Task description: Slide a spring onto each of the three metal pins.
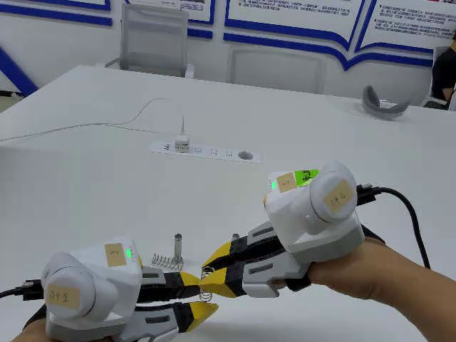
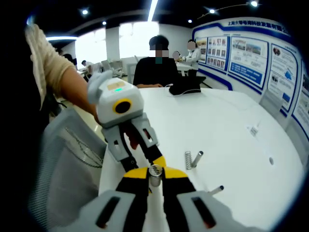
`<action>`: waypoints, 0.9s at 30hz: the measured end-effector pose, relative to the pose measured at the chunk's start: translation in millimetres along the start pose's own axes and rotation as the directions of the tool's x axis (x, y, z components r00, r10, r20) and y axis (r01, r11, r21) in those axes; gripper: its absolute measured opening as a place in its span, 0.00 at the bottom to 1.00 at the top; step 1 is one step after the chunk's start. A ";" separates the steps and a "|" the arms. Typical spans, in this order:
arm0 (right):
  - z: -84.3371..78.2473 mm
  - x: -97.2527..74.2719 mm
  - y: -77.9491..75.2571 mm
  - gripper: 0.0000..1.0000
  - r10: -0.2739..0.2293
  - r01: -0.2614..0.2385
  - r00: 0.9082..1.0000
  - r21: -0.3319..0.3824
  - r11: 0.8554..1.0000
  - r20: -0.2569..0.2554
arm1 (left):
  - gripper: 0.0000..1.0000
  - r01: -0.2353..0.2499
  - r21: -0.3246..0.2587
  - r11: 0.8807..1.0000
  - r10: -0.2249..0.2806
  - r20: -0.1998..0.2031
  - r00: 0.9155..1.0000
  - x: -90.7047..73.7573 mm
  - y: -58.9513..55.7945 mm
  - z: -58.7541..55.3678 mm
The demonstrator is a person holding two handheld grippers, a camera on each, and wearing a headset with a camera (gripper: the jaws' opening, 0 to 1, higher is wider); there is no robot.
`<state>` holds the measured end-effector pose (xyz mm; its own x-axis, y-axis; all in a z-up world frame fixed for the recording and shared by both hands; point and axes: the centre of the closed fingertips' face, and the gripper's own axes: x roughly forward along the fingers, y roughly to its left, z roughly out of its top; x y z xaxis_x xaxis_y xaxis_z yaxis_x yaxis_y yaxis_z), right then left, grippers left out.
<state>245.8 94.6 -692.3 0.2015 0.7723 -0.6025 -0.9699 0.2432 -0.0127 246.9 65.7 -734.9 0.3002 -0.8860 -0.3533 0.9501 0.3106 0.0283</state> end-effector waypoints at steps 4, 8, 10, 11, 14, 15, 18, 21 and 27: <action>-1.0 -3.1 -3.6 0.11 -0.011 0.011 1.000 0.004 1.000 0.000 | 0.22 -0.015 -0.013 1.000 0.014 -0.008 1.000 -3.7 3.8 -3.0; -0.6 -8.0 -10.0 0.11 -0.030 0.030 1.000 0.012 0.999 0.007 | 0.27 -0.031 -0.023 0.999 0.031 -0.015 0.999 -8.4 7.9 -6.1; -0.4 -10.5 -14.0 0.11 -0.041 0.041 0.999 0.017 0.999 0.011 | 0.30 -0.037 -0.029 0.999 0.037 -0.017 0.999 -10.5 9.5 -7.2; -0.3 -12.4 -16.7 0.12 -0.048 0.048 0.999 0.021 0.999 0.014 | 0.31 -0.043 -0.032 0.999 0.043 -0.017 0.999 -12.3 11.0 -7.7; -0.5 -17.3 -24.1 0.12 -0.072 0.071 0.997 0.028 0.997 0.017 | 0.35 -0.062 -0.047 0.997 0.061 -0.019 0.998 -16.0 14.9 -9.2; -0.4 -18.9 -26.4 0.12 -0.079 0.079 0.997 0.029 0.996 0.018 | 0.38 -0.068 -0.054 0.996 0.067 -0.020 0.998 -17.2 16.4 -10.1; 0.3 -24.3 -35.0 0.12 -0.109 0.108 0.994 0.039 0.993 0.026 | 0.41 -0.089 -0.065 0.994 0.088 -0.022 0.996 -21.8 21.5 -12.7; 0.6 -27.8 -42.5 0.12 -0.134 0.132 0.990 0.049 0.990 0.032 | 0.44 -0.105 -0.076 0.992 0.103 -0.022 0.994 -25.7 24.7 -13.9; 0.9 -30.9 -53.9 0.12 -0.179 0.176 0.983 0.061 0.982 0.040 | 0.48 -0.137 -0.089 0.987 0.136 -0.017 0.991 -34.0 31.8 -15.5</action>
<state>292.0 58.2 -672.2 0.3770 0.7393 -0.5580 -0.9090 0.4110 -0.0696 265.7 111.1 -736.5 0.4254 -0.8295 -0.3619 0.8886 0.4587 -0.0068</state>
